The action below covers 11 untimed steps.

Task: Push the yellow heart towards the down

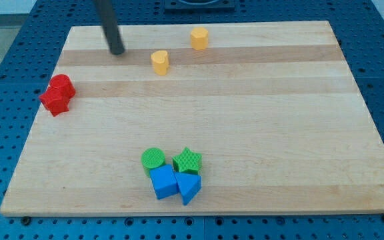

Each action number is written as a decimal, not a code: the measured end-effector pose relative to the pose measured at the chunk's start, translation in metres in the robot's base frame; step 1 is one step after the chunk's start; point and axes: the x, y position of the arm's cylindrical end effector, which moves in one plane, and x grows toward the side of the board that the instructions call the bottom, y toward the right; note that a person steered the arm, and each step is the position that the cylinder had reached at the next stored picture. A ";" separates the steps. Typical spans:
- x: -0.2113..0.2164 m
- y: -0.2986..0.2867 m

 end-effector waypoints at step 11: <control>0.104 0.125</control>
